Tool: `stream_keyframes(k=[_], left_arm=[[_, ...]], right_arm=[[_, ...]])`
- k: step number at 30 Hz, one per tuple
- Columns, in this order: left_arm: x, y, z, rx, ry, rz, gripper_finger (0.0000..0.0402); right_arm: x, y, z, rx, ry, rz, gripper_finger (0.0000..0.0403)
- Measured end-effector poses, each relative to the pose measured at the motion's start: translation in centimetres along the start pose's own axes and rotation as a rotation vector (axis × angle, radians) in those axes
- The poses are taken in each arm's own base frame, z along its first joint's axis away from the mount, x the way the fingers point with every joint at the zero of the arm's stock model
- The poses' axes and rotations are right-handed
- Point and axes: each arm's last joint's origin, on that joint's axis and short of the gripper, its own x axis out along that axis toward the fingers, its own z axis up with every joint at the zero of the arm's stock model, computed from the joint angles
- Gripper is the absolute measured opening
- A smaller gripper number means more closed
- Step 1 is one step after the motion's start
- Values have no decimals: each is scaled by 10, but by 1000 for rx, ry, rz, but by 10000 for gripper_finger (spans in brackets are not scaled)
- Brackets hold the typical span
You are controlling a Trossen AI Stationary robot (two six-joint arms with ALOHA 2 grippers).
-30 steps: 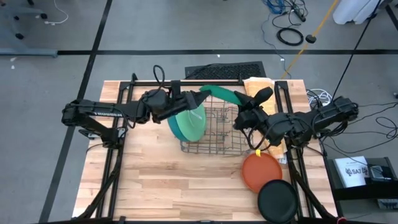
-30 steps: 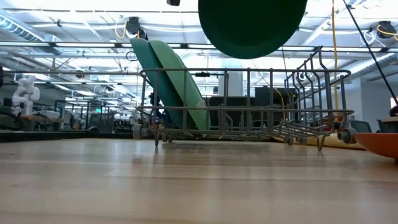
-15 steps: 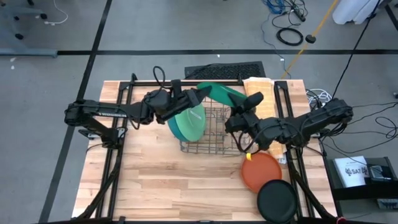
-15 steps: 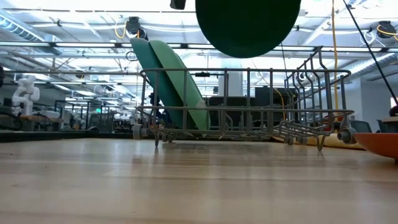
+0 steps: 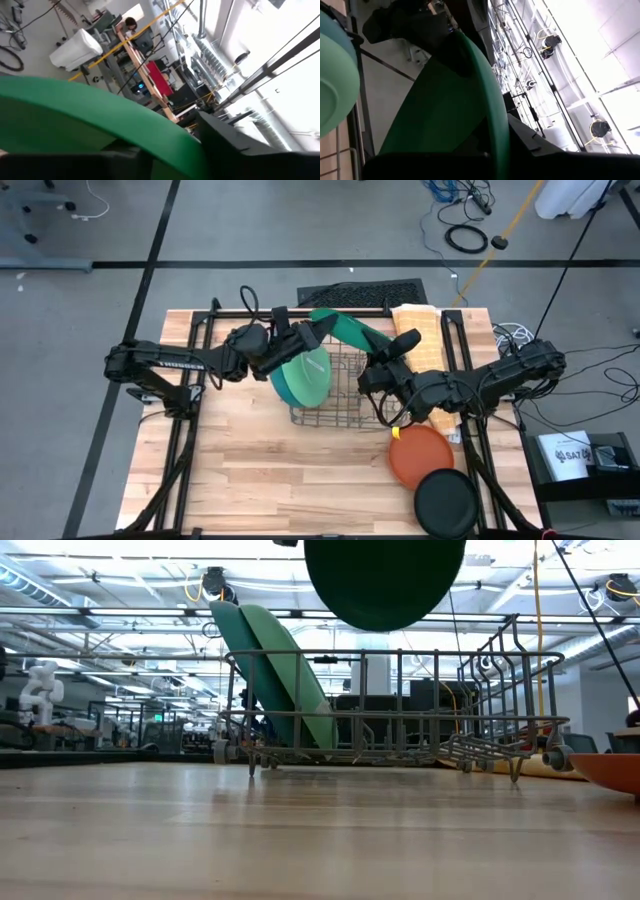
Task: Sort dishes
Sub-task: Put the dark green plate in the dishwasher rack
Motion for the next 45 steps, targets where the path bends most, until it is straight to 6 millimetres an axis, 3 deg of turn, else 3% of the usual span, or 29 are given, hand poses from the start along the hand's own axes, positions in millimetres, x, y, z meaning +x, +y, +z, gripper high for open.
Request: stream_keyframes(k=[3, 9, 20, 26, 30, 45], left_arm=[[-1, -2, 1, -8, -4, -8, 107], [-1, -3, 1, 21, 16, -24, 104], [-8, -12, -7, 168, 62, -86, 80], [-14, -19, -15, 230, 88, -117, 53], [-19, -24, -21, 325, 105, -133, 28], [-25, -26, -31, 634, 117, -130, 26]], right_arm=[[1, 0, 0, 11, -4, -3, 15], [2, -1, 1, 20, -9, -6, 33], [3, 0, 1, 11, -32, 5, 168], [3, 1, 1, 12, -44, 10, 215], [1, 2, 1, 12, -46, 12, 228], [-1, 6, 1, 143, -38, 33, 233]])
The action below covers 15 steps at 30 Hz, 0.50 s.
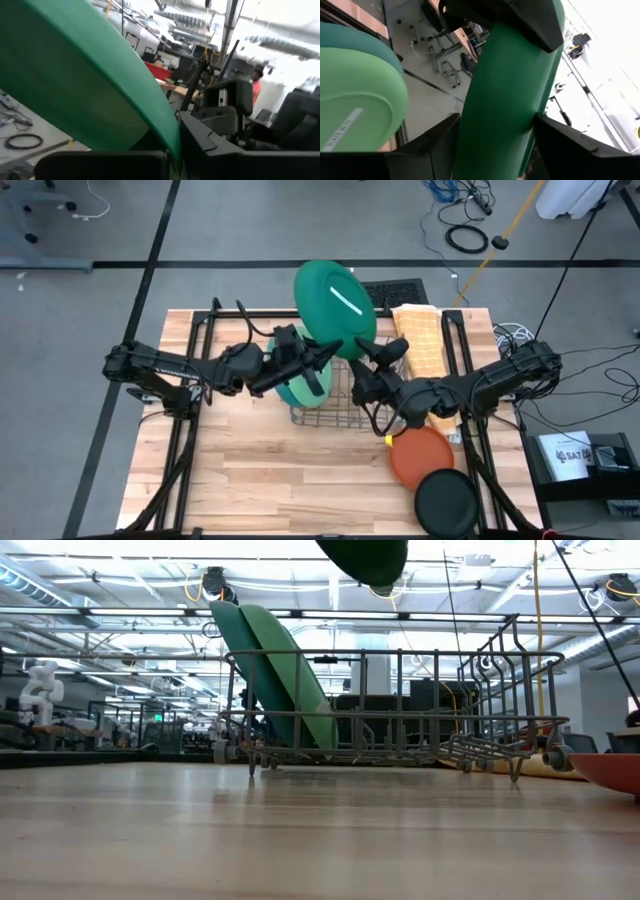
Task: Sort dishes
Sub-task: Put the dark green plate in the dishwasher rack
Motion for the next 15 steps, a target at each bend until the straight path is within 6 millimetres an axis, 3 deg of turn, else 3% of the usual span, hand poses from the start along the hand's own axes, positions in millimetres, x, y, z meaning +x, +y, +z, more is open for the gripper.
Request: stream_keyframes(k=[8, 15], left_arm=[[1, 9, -11, 211, 67, 149, 12], [1, 13, -21, 237, 187, 91, 12]], right_arm=[[-11, 7, -5, 138, 23, 52, 233], [-24, 27, -20, 166, 75, 130, 233]])
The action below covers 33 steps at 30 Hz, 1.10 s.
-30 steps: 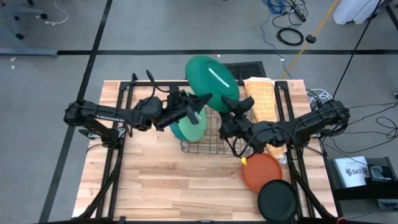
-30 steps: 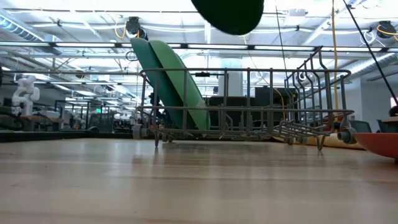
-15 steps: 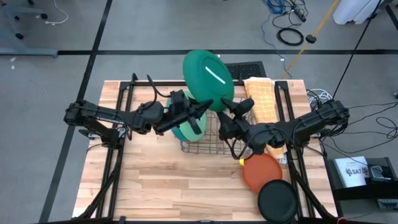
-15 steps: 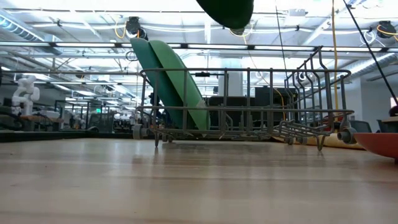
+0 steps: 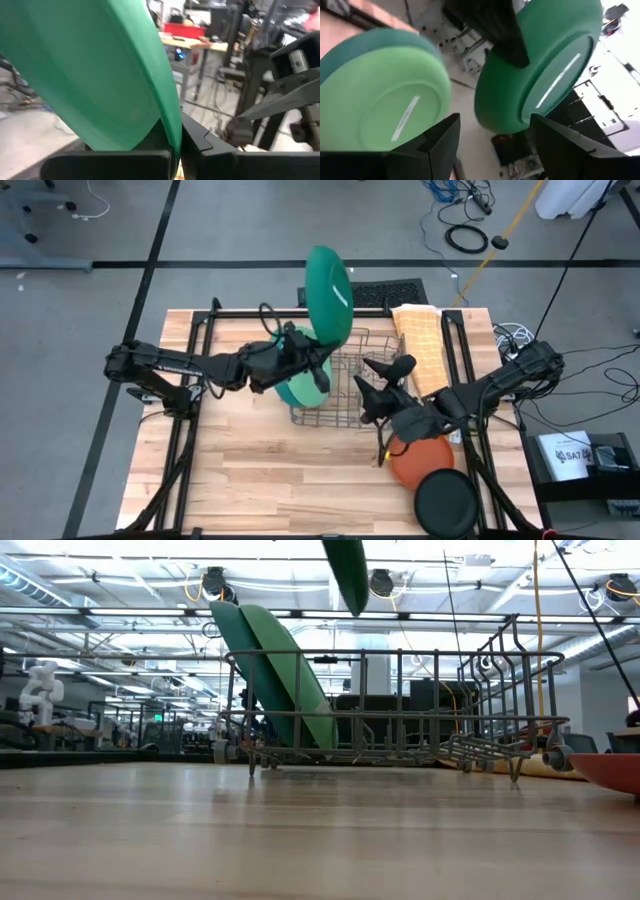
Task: Sort dishes
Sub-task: Put the dark green plate in the dishwasher rack
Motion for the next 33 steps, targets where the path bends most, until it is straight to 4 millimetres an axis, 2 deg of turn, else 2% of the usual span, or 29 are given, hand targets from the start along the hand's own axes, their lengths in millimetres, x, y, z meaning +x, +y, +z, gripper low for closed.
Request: stream_keyframes(k=[8, 15, 19, 22, 30, 33], left_arm=[[0, -3, -28, -95, 216, -122, 12], [13, -5, -66, -324, 435, -122, 12], [13, -11, -78, -412, 523, -145, 12], [10, -11, -80, -388, 539, -111, 12], [1, -8, -66, -351, 488, -70, 12], [0, -6, -70, -343, 523, -43, 12]], right_arm=[[-8, 4, -20, -55, 83, -109, 233], [-15, -13, -21, -36, 82, -159, 233], [-17, -21, -22, -14, 77, -159, 233], [-18, -25, -23, 4, 75, -158, 233], [-18, -25, -24, 4, 77, -157, 233], [-18, -25, -24, 4, 77, -158, 233]])
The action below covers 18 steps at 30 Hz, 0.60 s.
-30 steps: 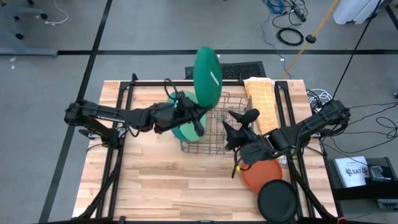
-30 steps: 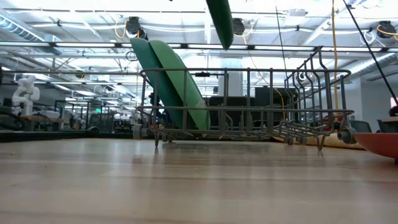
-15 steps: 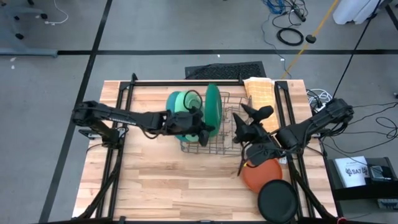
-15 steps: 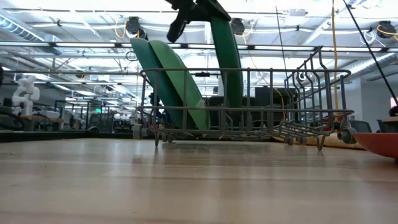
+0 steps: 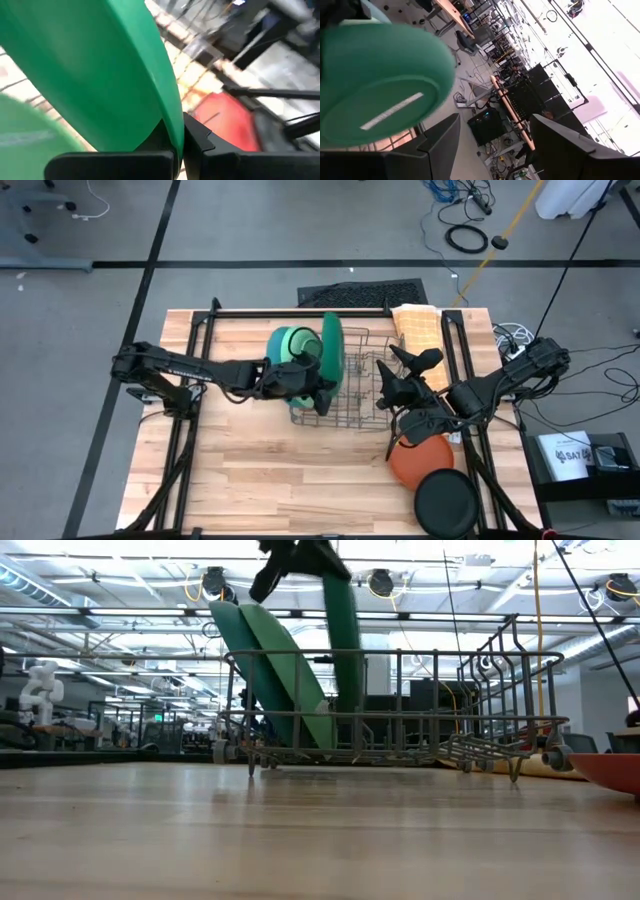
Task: Sort dishes
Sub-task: Put the dark green plate in the dishwasher rack
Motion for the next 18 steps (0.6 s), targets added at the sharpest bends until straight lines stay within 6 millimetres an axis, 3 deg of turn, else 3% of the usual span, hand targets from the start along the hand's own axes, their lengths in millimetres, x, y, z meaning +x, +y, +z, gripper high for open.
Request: stream_keyframes(k=[13, 18], left_arm=[[3, 1, -7, -40, 42, 11, 12], [14, 4, -17, -52, 73, 38, 12]], right_arm=[[1, 0, 0, 0, 2, -1, 233], [1, 0, 0, 16, 2, -1, 233]])
